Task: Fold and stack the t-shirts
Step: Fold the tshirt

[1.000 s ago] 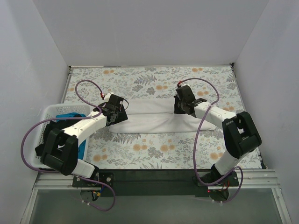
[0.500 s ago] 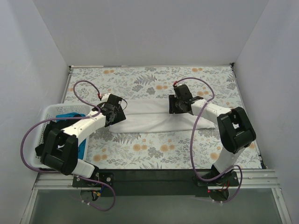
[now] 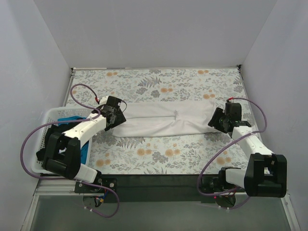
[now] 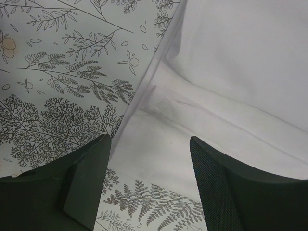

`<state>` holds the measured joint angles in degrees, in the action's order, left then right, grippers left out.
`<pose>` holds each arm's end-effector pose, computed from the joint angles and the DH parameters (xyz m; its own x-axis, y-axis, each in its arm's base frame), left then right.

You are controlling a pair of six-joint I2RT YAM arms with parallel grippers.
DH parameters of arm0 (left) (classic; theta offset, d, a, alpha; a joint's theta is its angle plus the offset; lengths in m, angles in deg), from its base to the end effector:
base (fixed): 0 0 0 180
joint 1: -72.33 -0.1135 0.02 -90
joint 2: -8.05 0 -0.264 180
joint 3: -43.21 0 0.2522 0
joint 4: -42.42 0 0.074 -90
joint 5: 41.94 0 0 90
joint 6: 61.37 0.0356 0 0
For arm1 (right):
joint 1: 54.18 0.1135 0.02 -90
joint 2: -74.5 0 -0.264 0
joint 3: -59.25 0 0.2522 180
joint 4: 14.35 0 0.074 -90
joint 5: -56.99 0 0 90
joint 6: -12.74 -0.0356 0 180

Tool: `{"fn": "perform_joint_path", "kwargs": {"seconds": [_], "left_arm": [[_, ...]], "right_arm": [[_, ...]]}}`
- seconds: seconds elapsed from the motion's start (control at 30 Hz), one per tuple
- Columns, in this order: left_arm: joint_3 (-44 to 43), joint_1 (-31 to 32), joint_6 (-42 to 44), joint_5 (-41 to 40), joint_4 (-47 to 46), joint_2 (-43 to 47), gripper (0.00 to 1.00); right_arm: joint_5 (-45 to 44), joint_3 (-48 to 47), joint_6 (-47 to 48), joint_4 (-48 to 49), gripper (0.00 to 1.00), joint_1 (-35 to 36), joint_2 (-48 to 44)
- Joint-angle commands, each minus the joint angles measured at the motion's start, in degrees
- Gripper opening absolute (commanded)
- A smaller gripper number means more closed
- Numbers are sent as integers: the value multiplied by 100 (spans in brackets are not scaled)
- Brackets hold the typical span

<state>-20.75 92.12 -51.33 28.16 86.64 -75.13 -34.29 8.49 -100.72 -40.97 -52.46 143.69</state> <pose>0.2627 -0.0817 0.1965 -0.3192 -0.8691 -0.3777 -0.7982 0.4614 -0.3872 0.2428 0.0065 0.2030 -0.6546 0.3785 -0.6544 0.2686 0.9256 0.2668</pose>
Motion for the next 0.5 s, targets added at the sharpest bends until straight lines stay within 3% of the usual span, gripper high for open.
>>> {"fn": "perform_joint_path", "kwargs": {"seconds": [0.0, 0.17, 0.47], "left_arm": [[10, -2, -98, -40, 101, 12, 66], [97, -2, -186, -110, 197, 117, 65], [194, -2, -353, -93, 285, 144, 65]], "right_arm": [[724, 358, -465, -146, 61, -566, -239], [1041, 588, -895, -41, 62, -1339, -450], [1586, 982, -1590, 581, 62, -1753, -362]]}}
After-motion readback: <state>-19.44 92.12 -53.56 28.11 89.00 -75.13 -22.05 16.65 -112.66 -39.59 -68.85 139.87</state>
